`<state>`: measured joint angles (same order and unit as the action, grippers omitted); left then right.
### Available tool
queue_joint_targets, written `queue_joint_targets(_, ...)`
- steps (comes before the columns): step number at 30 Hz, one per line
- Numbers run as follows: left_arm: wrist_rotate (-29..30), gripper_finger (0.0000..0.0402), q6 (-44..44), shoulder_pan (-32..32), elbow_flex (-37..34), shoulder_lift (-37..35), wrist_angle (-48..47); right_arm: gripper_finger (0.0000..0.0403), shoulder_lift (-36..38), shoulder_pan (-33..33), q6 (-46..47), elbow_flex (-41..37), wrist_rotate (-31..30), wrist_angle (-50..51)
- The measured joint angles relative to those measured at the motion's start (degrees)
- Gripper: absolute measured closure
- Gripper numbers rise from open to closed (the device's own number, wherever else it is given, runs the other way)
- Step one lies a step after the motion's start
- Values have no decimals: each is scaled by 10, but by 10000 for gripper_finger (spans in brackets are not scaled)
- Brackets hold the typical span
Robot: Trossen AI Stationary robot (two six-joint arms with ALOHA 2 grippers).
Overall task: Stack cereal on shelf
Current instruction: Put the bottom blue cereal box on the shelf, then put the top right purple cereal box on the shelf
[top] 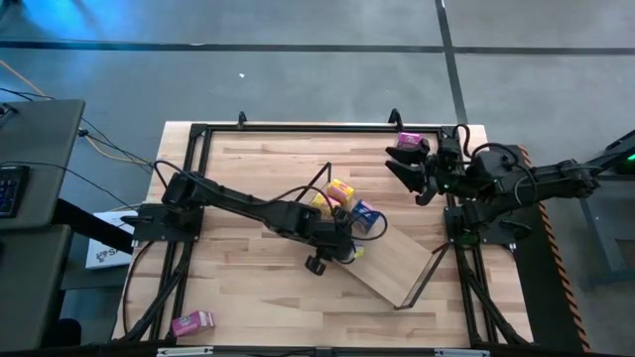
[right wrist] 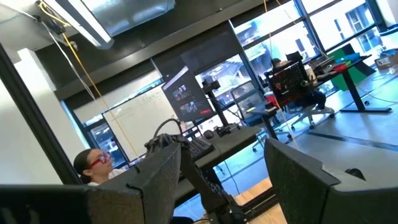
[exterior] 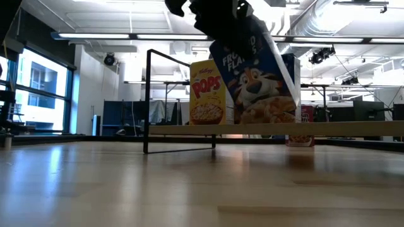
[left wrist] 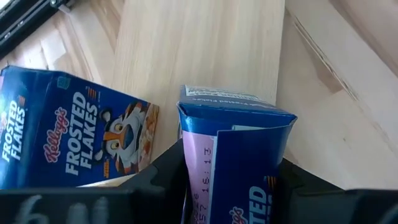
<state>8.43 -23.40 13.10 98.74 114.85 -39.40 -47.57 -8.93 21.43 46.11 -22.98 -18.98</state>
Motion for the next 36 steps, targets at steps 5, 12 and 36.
queue_joint_targets(5,5,275,-23,0,0,1,0,174,0,0,-7,0,0,0)
queue_joint_targets(12,12,245,-24,0,0,1,2,174,0,0,-10,0,-1,1)
queue_joint_targets(36,68,170,-60,-4,-1,-22,34,174,0,0,-10,0,-1,1)
